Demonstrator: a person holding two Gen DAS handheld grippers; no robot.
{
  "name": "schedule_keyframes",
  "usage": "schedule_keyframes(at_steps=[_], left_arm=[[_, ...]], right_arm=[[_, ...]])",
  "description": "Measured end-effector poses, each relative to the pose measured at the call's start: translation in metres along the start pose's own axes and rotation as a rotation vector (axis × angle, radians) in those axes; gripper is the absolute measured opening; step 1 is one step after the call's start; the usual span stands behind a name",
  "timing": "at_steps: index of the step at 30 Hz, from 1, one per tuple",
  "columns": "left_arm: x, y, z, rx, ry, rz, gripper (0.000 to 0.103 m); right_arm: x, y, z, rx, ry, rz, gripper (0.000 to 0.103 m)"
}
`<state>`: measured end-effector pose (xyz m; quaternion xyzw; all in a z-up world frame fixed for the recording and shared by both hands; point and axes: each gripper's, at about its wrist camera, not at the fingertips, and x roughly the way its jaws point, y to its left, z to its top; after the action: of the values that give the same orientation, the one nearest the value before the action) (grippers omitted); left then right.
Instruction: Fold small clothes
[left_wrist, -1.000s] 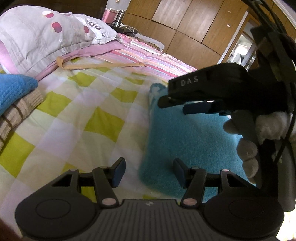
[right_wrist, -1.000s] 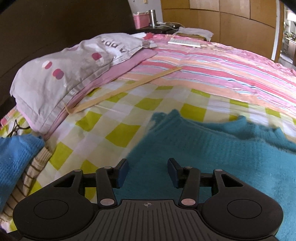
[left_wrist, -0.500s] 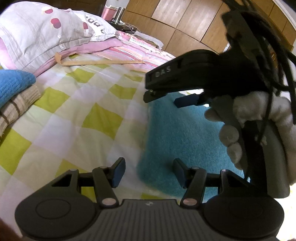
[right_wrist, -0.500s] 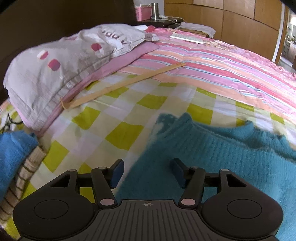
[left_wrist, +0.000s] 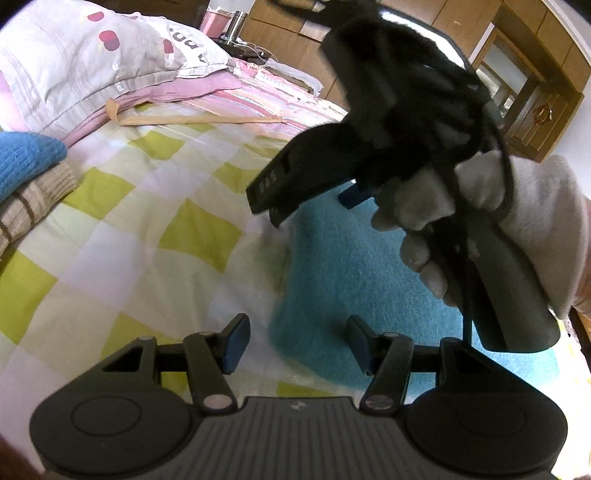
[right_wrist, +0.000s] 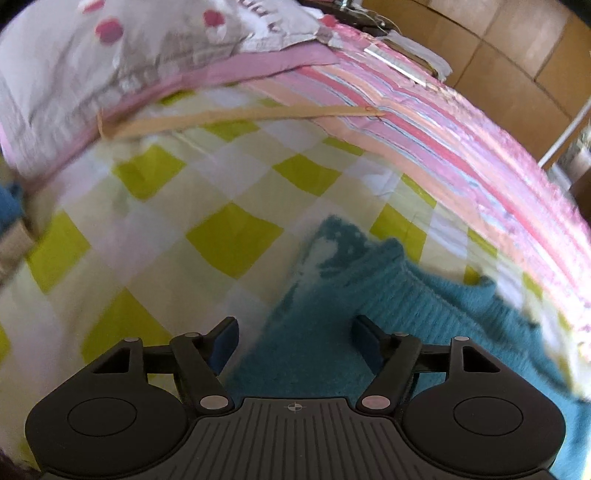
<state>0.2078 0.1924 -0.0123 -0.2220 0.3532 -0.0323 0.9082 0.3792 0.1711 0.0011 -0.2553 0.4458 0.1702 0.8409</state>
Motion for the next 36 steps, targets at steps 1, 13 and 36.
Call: schedule_keyframes(at_steps=[1, 13, 36], left_arm=[[0.000, 0.000, 0.000, 0.001, 0.000, -0.001, 0.062], [-0.012, -0.006, -0.007, 0.029, -0.069, -0.028, 0.074], [-0.010, -0.081, -0.017, 0.176, -0.201, -0.003, 0.057]], right_arm=[[0.002, 0.002, 0.000, -0.017, 0.001, -0.015, 0.071], [-0.002, -0.016, 0.005, -0.007, 0.022, -0.021, 0.034], [-0.085, -0.141, -0.047, 0.367, -0.167, 0.233, 0.021]])
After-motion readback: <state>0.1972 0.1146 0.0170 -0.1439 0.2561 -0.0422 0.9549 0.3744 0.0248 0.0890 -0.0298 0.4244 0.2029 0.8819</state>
